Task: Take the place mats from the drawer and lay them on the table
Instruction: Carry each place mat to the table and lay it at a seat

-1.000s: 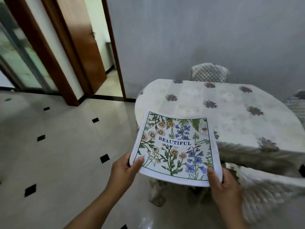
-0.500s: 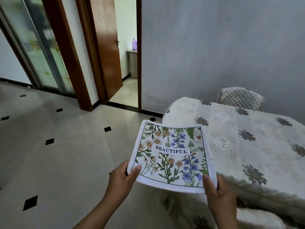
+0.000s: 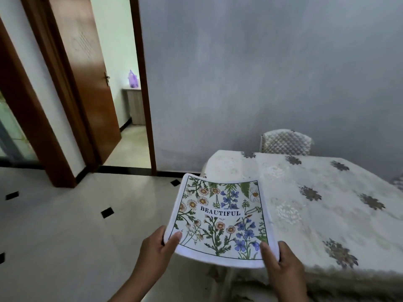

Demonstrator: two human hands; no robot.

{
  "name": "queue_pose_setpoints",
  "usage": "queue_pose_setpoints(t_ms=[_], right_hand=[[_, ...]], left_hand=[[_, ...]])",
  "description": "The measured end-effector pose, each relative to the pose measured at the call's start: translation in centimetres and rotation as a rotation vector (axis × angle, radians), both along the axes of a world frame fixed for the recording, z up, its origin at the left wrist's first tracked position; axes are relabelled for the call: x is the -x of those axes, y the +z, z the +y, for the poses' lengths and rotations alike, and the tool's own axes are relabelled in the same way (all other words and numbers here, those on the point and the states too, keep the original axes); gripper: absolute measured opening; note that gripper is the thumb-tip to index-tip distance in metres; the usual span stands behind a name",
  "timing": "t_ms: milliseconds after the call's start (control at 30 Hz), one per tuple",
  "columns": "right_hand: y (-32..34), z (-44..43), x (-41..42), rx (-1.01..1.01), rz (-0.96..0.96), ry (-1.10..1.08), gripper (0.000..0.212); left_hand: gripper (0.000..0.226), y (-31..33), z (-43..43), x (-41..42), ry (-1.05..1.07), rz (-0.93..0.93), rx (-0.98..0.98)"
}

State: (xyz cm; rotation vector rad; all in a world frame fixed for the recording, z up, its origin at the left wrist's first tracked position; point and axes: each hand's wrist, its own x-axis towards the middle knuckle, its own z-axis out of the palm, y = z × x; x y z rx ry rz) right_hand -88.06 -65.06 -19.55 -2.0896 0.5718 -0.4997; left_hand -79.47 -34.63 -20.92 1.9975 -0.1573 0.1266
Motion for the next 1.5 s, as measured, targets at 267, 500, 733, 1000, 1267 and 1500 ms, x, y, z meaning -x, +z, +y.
queue_pose_setpoints(t_ms=[267,500,733,1000,1267,1500], right_hand=[[-2.9,-2.1,-12.8,-0.014,-0.063,-0.155,0.027],[-3.4,-3.8,-23.8,-0.019,0.041,-0.132,0.023],[-5.6,-3.8,-30.8,-0.107,0.180,-0.237,0.030],[-6.3,3.1,-38.6,-0.098,0.113,-0.741,0.034],[-7.9,5.2,-40.8,-0.128,0.144,-1.026,0.036],[-12.2,2.9,-42.2,-0.225,0.147,-1.215,0.035]], left_hand=[[0.035,0.1,-3.7,-15.7,-0.134,-0.001,-0.032],[0.031,-0.3,-5.6,-28.9,-0.193,0.002,-0.088],[0.028,-3.7,-8.1,-41.4,-0.376,0.005,-0.120],[0.026,-4.9,-11.4,-57.3,-0.775,-0.050,-0.166],[0.032,-6.1,-18.8,-64.1,-1.098,-0.182,-0.291],[0.047,-9.8,-26.4,-65.9,-1.234,-0.205,-0.374]])
